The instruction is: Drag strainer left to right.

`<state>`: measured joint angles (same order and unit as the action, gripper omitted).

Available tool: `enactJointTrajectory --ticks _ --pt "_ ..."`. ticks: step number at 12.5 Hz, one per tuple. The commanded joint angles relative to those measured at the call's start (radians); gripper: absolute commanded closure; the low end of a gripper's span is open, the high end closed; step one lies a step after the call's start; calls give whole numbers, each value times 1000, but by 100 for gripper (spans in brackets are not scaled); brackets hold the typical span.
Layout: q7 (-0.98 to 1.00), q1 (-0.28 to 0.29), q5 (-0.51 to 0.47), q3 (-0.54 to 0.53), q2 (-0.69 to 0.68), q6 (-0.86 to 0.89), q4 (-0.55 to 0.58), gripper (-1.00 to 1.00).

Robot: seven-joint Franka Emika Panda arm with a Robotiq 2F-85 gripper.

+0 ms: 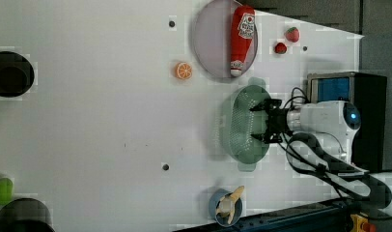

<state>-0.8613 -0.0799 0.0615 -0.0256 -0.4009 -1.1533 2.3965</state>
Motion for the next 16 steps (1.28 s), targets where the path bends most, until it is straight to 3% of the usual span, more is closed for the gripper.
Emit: enactJointTrajectory --ticks 1,5,10,13,16 --pt "151 -13 26 71 23 -5 4 -100" --pt "164 -12 27 110 26 -6 2 -100" --pt "472 -11 25 35 173 110 -8 -100" --pt "669 -11 23 18 335 336 -68 -100" --pt "734 -9 -2 16 485 655 -193 -100"
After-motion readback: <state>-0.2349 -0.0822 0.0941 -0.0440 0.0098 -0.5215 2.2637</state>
